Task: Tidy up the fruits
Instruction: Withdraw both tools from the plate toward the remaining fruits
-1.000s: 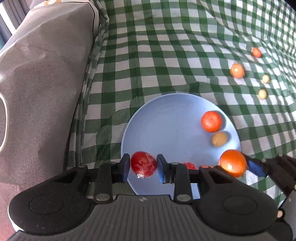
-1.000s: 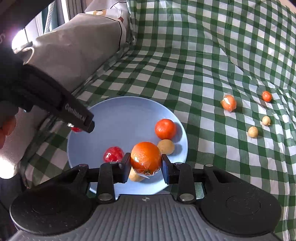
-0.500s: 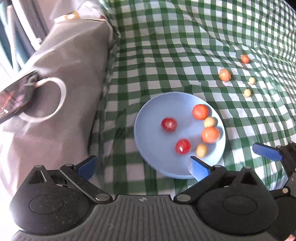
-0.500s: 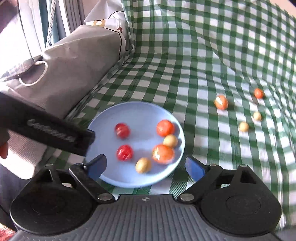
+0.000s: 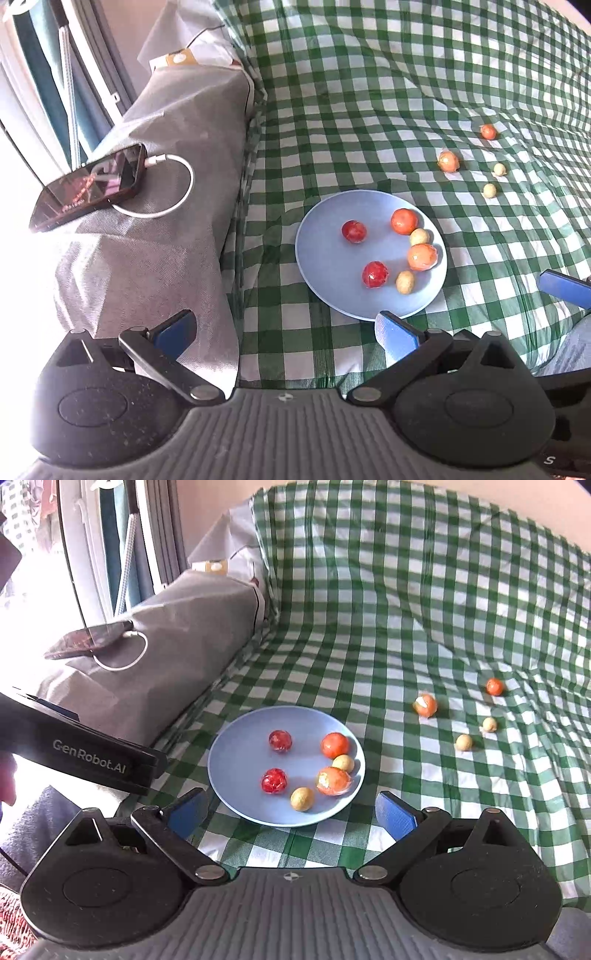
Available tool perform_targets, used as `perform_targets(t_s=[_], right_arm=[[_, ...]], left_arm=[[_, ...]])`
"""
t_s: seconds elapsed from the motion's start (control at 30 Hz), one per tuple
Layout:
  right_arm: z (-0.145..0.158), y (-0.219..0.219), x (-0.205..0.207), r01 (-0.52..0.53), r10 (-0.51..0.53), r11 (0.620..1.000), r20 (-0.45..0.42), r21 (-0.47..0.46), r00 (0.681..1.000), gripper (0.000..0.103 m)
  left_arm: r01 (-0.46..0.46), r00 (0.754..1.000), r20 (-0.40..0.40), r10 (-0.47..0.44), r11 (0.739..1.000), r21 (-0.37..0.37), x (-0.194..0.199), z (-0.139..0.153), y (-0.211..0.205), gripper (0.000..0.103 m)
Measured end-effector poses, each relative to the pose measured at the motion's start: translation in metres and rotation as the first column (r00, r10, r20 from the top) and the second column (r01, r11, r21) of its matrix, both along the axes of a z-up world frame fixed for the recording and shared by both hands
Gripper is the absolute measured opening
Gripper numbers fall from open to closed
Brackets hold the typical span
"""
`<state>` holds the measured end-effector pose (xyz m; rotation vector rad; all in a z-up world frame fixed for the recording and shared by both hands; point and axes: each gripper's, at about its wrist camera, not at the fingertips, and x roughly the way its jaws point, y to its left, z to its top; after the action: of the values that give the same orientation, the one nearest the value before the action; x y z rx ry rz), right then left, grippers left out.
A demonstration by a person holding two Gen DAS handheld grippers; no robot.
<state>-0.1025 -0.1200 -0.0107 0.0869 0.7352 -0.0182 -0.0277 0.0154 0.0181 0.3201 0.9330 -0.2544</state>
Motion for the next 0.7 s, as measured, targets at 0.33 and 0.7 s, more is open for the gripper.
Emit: perform_targets(t_s=[0.33, 0.7], right_arm=[[0.01, -0.003, -0.016, 0.032, -0.032, 0.999, 0.037, 0.016, 0.999, 0.098], [0.011, 0.001, -0.018, 0.028, -0.029, 1.0, 0.045, 0.013, 0.999, 0.098]], left_arm=[[0.017, 0.999, 0.037, -0.017, 1.0, 0.001, -0.015, 0.01, -0.001, 0.103], [0.018, 0.999, 0.037, -0.018, 1.0, 0.008, -0.016, 0.01, 0.002, 0.103]])
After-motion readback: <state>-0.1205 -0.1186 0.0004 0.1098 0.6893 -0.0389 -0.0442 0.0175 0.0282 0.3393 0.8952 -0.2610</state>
